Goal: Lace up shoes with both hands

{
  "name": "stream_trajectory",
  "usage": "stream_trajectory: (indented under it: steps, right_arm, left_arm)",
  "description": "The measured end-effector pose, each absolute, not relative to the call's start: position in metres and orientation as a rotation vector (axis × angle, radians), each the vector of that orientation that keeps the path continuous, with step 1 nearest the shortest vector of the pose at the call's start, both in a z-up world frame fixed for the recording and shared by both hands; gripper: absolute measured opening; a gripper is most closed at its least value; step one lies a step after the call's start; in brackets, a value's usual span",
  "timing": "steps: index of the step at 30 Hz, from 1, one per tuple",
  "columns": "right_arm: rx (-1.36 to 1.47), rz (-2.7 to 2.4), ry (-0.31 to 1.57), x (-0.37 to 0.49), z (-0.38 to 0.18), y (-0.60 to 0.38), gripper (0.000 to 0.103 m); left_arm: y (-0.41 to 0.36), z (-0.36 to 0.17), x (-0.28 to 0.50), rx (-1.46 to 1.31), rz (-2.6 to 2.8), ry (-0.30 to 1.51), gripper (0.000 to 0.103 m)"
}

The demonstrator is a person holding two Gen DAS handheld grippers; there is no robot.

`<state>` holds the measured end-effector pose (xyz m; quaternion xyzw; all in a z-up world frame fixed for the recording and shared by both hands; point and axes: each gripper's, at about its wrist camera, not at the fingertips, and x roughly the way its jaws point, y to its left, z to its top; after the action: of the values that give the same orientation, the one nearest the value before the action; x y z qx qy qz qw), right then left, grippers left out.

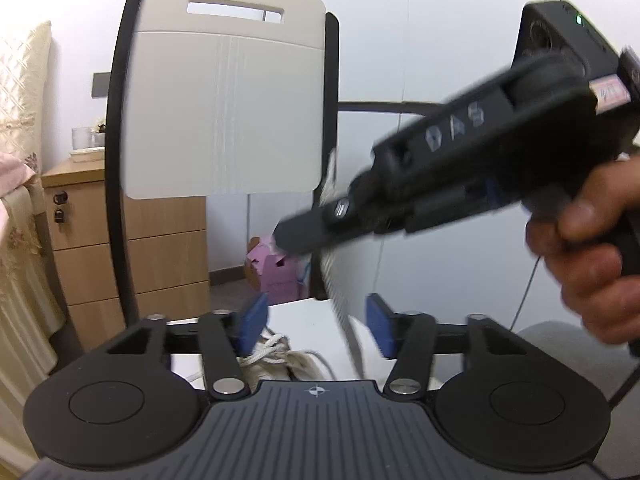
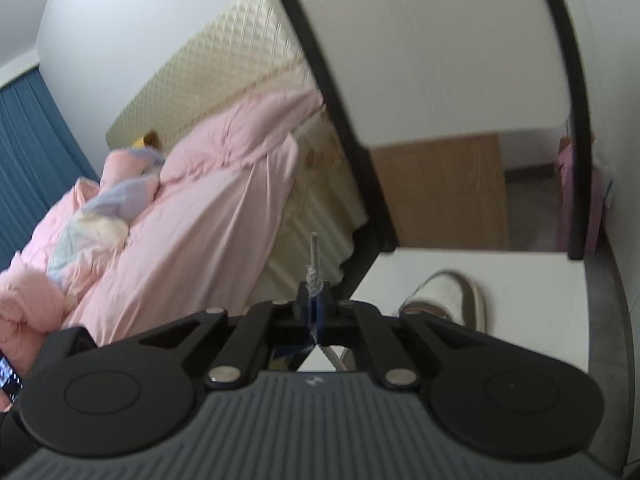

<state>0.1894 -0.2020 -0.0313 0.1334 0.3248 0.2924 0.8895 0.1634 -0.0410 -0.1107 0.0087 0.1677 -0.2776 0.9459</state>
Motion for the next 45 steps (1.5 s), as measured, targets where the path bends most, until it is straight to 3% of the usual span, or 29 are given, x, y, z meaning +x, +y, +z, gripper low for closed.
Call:
stream_trajectory:
  steps: [2, 6, 7, 8, 10, 16, 18, 20, 22, 28, 32, 37, 45]
  right_arm:
    - [0.257, 0.621, 0.692, 0.186, -0.032, -0.197, 0.003]
    - [0.237, 0.620, 0.694, 0.182, -0.032, -0.197, 0.008]
    - [0.238, 0.614, 0.683, 0.181, -0.031, -0.199, 0.015]
    - [0.244, 0.613, 0.671, 0.181, -0.029, -0.201, 0.034]
    - [0.259, 0.617, 0.639, 0.179, -0.026, -0.206, 0.050]
    - [0.231, 0.614, 0.631, 0.176, -0.026, -0.207, 0.044]
    - [0.236, 0.610, 0.622, 0.176, -0.028, -0.207, 0.032]
    - [0.245, 0.616, 0.609, 0.178, -0.030, -0.205, 0.012]
    - [0.250, 0.627, 0.600, 0.179, -0.031, -0.203, 0.003]
    - [0.256, 0.620, 0.564, 0.184, -0.027, -0.200, 0.002]
    - [0.255, 0.581, 0.529, 0.197, -0.020, -0.206, 0.003]
    - [0.154, 0.545, 0.508, 0.221, -0.008, -0.209, 0.003]
    - [-0.425, 0.688, 0.832, 0.264, -0.044, -0.148, 0.003]
  left_arm:
    - [-0.040, -0.109, 0.164, 0.003, -0.574, 0.343, 0.004]
    - [-0.032, -0.107, 0.169, -0.054, -0.570, 0.372, 0.004]
    - [-0.030, -0.107, 0.171, -0.072, -0.560, 0.386, 0.004]
    - [-0.028, -0.108, 0.174, -0.090, -0.550, 0.400, 0.004]
    - [-0.025, -0.108, 0.176, -0.115, -0.530, 0.421, 0.004]
    - [-0.022, -0.104, 0.178, -0.141, -0.528, 0.418, 0.004]
    - [-0.023, -0.103, 0.178, -0.134, -0.532, 0.418, 0.004]
    - [-0.023, -0.104, 0.178, -0.132, -0.534, 0.424, 0.004]
    - [-0.023, -0.105, 0.177, -0.130, -0.535, 0.427, 0.004]
    - [-0.022, -0.103, 0.176, -0.118, -0.514, 0.433, 0.008]
    - [-0.020, -0.103, 0.172, -0.098, -0.491, 0.462, 0.030]
    - [-0.018, -0.109, 0.172, -0.031, -0.462, 0.497, 0.030]
    - [-0.030, -0.137, 0.185, 0.207, -0.377, 0.576, 0.030]
